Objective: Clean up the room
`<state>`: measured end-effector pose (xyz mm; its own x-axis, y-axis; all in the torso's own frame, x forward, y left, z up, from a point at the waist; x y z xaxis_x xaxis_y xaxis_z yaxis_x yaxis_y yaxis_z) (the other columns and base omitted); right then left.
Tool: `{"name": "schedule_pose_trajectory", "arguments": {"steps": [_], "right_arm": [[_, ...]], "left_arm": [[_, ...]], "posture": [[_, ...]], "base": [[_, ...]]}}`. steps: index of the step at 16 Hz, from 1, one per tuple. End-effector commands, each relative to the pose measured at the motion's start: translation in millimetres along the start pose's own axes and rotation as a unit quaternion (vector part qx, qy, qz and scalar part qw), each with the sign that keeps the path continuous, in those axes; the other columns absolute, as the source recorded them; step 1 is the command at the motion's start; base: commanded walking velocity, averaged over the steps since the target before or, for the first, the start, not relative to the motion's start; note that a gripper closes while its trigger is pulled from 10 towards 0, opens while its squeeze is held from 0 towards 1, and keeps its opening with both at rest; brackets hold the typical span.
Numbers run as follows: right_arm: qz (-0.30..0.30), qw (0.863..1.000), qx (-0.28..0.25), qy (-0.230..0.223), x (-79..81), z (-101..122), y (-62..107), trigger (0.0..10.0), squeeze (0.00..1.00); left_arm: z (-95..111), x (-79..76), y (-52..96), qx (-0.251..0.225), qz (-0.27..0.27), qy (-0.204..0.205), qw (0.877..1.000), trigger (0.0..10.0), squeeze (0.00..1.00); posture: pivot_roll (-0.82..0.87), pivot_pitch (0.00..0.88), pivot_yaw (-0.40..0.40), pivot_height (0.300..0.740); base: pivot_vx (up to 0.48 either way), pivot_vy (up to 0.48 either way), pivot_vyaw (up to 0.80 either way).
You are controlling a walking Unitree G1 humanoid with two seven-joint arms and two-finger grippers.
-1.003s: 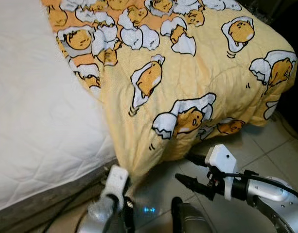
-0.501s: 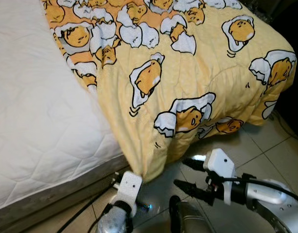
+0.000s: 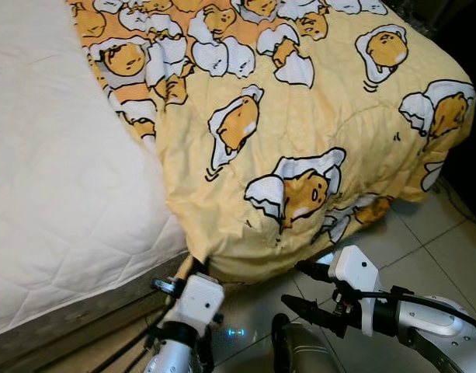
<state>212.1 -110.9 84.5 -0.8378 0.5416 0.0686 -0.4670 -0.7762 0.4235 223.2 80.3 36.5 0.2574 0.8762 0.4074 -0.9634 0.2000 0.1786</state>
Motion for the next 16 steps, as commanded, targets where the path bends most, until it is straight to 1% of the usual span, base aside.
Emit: {"name": "schedule_pose_trajectory", "arguments": {"steps": [1, 2, 3, 4, 5, 6, 7, 8, 9, 10, 12, 13, 16], "right_arm": [[0.005, 1.0, -0.004, 0.005, 4.7, 2.2, 1.7, 10.0, 0.0], [0.006, 1.0, -0.003, 0.006, 4.3, 2.1, 0.8, 10.0, 0.0], [0.007, 1.0, -0.002, 0.006, 3.8, 2.3, 0.5, 10.0, 0.0], [0.007, 1.0, -0.002, 0.008, 2.7, 2.9, 0.3, 10.0, 0.0], [0.006, 1.0, -0.002, 0.009, 2.2, 3.1, 0.3, 10.0, 0.0], [0.006, 1.0, -0.002, 0.009, 1.9, 3.1, 0.3, 10.0, 0.0], [0.006, 1.0, -0.002, 0.009, 1.6, 3.1, 0.4, 10.0, 0.0], [0.006, 1.0, -0.001, 0.01, 1.1, 3.3, 0.0, 10.0, 0.0], [0.005, 1.0, -0.002, 0.011, 0.8, 3.5, -0.2, 10.0, 0.0], [0.005, 1.0, -0.002, 0.011, 0.1, 3.8, -0.8, 10.0, 0.0], [0.002, 1.0, -0.004, 0.012, -1.5, 4.6, -2.1, 10.0, 0.0], [0.0, 1.0, -0.006, 0.013, -2.6, 5.2, -2.9, 10.0, 0.0], [-0.006, 1.0, -0.01, 0.014, -4.8, 5.9, -5.2, 10.0, 0.0]], "left_arm": [[-20.7, -19.1, 7.6, 0.053, -0.043, 0.009, 0.998, 0.0, 0.0], [-40.8, -34.8, 11.5, 0.112, -0.074, 0.046, 0.99, 0.0, 0.0], [-48.1, -40.6, 13.1, 0.135, -0.083, 0.067, 0.985, 0.0, 0.0], [-61.8, -54.8, 14.7, 0.178, -0.115, 0.09, 0.973, 0.0, 0.0], [-65.9, -57.7, 14.8, 0.192, -0.12, 0.099, 0.969, 0.0, 0.0], [-70.1, -60.1, 14.6, 0.207, -0.126, 0.103, 0.965, 0.6, 0.0], [-73.9, -61.3, 13.8, 0.218, -0.132, 0.104, 0.961, 4.5, 0.0], [-79.8, -60.6, 9.9, 0.236, -0.134, 0.129, 0.954, 10.0, 0.0], [-78.5, -56.3, 6.2, 0.233, -0.128, 0.135, 0.955, 10.0, 1.0], [-74.6, -52.0, 2.1, 0.224, -0.123, 0.142, 0.956, 10.0, 1.0], [-57.6, -42.9, -6.9, 0.186, -0.119, 0.151, 0.964, 10.0, 1.0], [-51.4, -40.2, -10.3, 0.172, -0.121, 0.143, 0.967, 10.0, 1.0], [-45.5, -36.5, -16.7, 0.158, -0.127, 0.138, 0.969, 10.0, 1.0]], "posture": [[-0.14, 0.253, 0.034, 0.74], [-0.14, 0.256, 0.029, 0.74], [-0.14, 0.257, 0.028, 0.74], [-0.14, 0.26, 0.027, 0.74], [-0.14, 0.258, 0.027, 0.74], [-0.14, 0.256, 0.026, 0.74], [-0.14, 0.255, 0.026, 0.74], [-0.14, 0.255, 0.027, 0.74], [-0.14, 0.254, 0.028, 0.74], [-0.14, 0.251, 0.03, 0.74], [-0.14, 0.246, 0.036, 0.74], [-0.13, 0.235, 0.043, 0.74], [-0.13, 0.219, 0.054, 0.74]], "base": [[0.0, 0.0, 0.0], [0.0, 0.0, 0.0], [0.0, 0.0, 0.0], [0.0, 0.0, 0.0], [0.0, 0.0, 0.0], [0.0, 0.0, 0.0], [0.0, 0.0, 0.0], [0.0, 0.0, 0.0], [0.0, 0.0, 0.0], [0.0, 0.0, 0.0], [0.0, 0.0, 0.0], [0.0, 0.0, 0.0], [0.0, 0.0, 0.0]]}}
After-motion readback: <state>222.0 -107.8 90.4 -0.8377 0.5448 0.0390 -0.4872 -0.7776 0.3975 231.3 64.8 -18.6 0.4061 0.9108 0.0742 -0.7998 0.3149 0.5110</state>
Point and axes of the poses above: a point about 5 cm out from each wrist's last joint towards the gripper, its own y axis pointing back from the gripper into the wrist, its own z axis along the axis of the wrist's last joint, x = y × z, the point moved 6 cm from there along -y, pointing out of the wrist towards the gripper, and after that the axes turned 2 degrees about -y, right-handed, at the moved point
